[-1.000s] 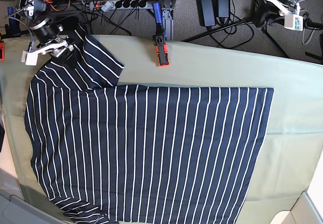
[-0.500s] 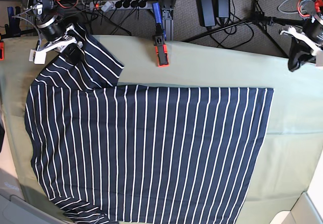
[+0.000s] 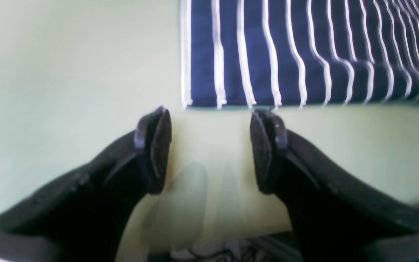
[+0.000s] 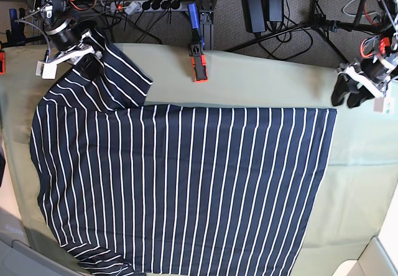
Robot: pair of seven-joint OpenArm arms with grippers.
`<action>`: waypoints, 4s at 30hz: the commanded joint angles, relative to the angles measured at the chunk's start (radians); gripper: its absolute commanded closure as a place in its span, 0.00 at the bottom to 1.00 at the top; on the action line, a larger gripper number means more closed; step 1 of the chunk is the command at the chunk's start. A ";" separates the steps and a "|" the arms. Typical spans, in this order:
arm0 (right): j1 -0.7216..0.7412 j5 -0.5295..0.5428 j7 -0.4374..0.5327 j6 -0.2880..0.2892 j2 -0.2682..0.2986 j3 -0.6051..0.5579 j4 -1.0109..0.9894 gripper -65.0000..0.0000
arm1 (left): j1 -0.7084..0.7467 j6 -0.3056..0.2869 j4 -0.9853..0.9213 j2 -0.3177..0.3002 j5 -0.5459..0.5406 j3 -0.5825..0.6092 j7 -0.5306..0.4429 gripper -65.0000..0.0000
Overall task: Fold the T-shirt properly
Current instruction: 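Grasp the opposite corner of the same shirt edge with the left gripper, then lift the shirt edge with both grippers and fold it toward the hem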
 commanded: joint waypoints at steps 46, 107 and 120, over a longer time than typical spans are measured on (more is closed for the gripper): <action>-0.010 -0.037 -0.044 -0.034 0.008 0.000 0.001 1.00 | -0.170 0.018 -0.086 0.106 -0.019 0.079 0.022 0.78; 0.662 0.008 -0.209 0.064 0.388 -0.061 -0.175 1.00 | -0.789 -0.200 -0.547 0.114 0.075 0.214 -0.044 1.00; 1.001 -0.157 -0.162 0.071 0.378 -0.363 -0.491 1.00 | -0.958 -0.200 -0.760 0.139 0.116 0.223 -0.079 1.00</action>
